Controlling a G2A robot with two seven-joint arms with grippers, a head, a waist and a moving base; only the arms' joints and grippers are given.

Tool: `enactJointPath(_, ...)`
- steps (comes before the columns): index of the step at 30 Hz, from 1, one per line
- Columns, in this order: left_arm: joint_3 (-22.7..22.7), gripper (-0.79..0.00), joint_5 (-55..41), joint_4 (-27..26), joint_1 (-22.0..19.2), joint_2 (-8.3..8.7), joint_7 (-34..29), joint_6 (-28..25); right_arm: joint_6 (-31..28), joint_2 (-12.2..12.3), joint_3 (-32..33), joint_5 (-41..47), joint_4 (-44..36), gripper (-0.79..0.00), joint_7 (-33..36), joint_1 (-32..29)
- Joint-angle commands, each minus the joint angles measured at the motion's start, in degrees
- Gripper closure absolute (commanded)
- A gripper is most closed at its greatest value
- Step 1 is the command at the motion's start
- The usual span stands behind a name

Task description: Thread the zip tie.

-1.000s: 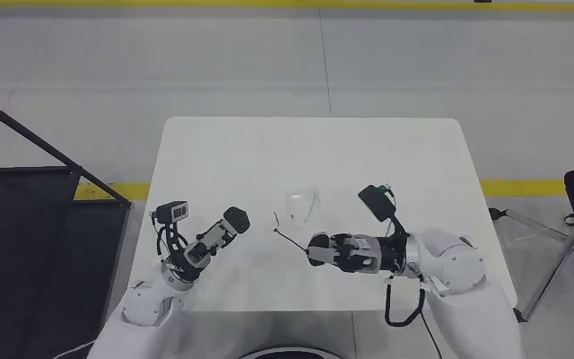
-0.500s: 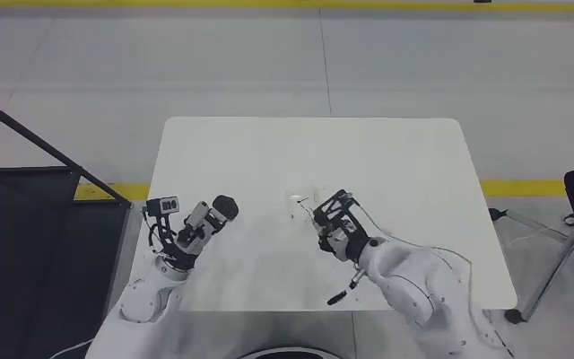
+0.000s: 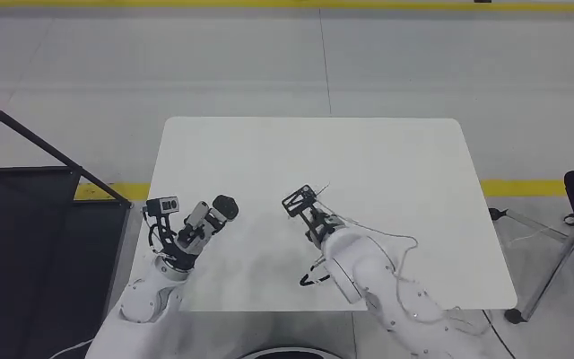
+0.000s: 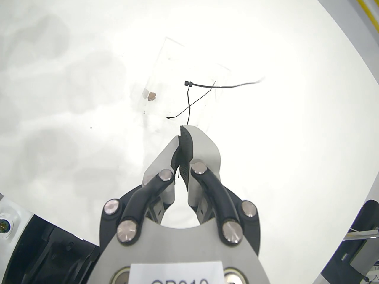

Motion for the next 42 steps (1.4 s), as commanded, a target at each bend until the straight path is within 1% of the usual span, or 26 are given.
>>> enactJointPath(1, 0.0, -0.785, 0.0, 0.0, 0.0, 0.0, 0.0, 0.0, 0.35, -0.46, -0.74, -0.22, 0.91, 0.0, 0.85, 0.63)
enactJointPath(15, 0.0, -0.785, 0.0, 0.0, 0.0, 0.0, 0.0, 0.0, 1.3, -3.29, -3.92, -1.59, 5.62, 0.0, 1.46, 2.63)
enactJointPath(16, 0.0, -0.785, 0.0, 0.0, 0.0, 0.0, 0.0, 0.0, 1.29, -3.44, -3.94, -1.65, 5.79, -0.012, 1.6, 2.7)
enactJointPath(18, 0.0, -0.785, 0.0, 0.0, 0.0, 0.0, 0.0, 0.0, 1.27, -3.75, -3.92, -1.74, 6.03, -0.145, 1.75, 2.86)
enactJointPath(19, 0.0, -0.785, 0.0, 0.0, 0.0, 0.0, 0.0, 0.0, 1.27, -3.89, -3.88, -1.81, 6.1, -0.166, 1.68, 2.91)
enactJointPath(23, 0.0, -0.785, 0.0, 0.0, 0.0, 0.0, 0.0, 0.0, 1.04, -4.38, -3.64, -2.07, 6.35, -0.182, 1.56, 2.84)
enactJointPath(32, 0.0, -0.785, 0.0, 0.0, 0.0, 0.0, 0.0, 0.0, 0.04, -5.23, -2.68, -2.67, 6.48, -0.172, 1.32, 2.31)
enactJointPath(36, 0.0, -0.785, 0.0, 0.0, 0.0, 0.0, 0.0, 0.0, -0.31, -5.52, -1.98, -2.96, 5.79, -0.188, 1.17, 1.94)
enactJointPath(37, 0.0, -0.785, 0.0, 0.0, 0.0, 0.0, 0.0, 0.0, -0.22, -5.54, -1.55, -2.83, 5.27, -0.206, 0.88, 1.65)
enactJointPath(38, 0.0, -0.785, 0.0, 0.0, 0.0, 0.0, 0.0, 0.0, -0.09, -5.52, -0.95, -2.68, 4.55, -0.329, 0.47, 1.24)
enactJointPath(39, 0.0, -0.785, 0.0, 0.0, 0.0, 0.0, 0.0, 0.0, -0.1, -5.45, -0.24, -2.4, 3.64, -0.508, 0.0, 0.64)
enactJointPath(40, 0.0, -0.785, 0.0, 0.0, 0.0, 0.0, 0.0, 0.0, -0.04, -5.33, 0.66, -2.3, 2.52, -0.742, -0.58, -0.07)
enactJointPath(41, 0.0, -0.785, 0.0, 0.0, 0.0, 0.0, 0.0, 0.0, -0.12, -5.16, 1.55, -2.53, 1.34, -0.785, -1.16, -0.95)
enactJointPath(42, 0.0, -0.785, 0.0, 0.0, 0.0, 0.0, 0.0, 0.0, -0.29, -4.96, 2.45, -2.85, 0.03, -0.785, -1.68, -1.98)
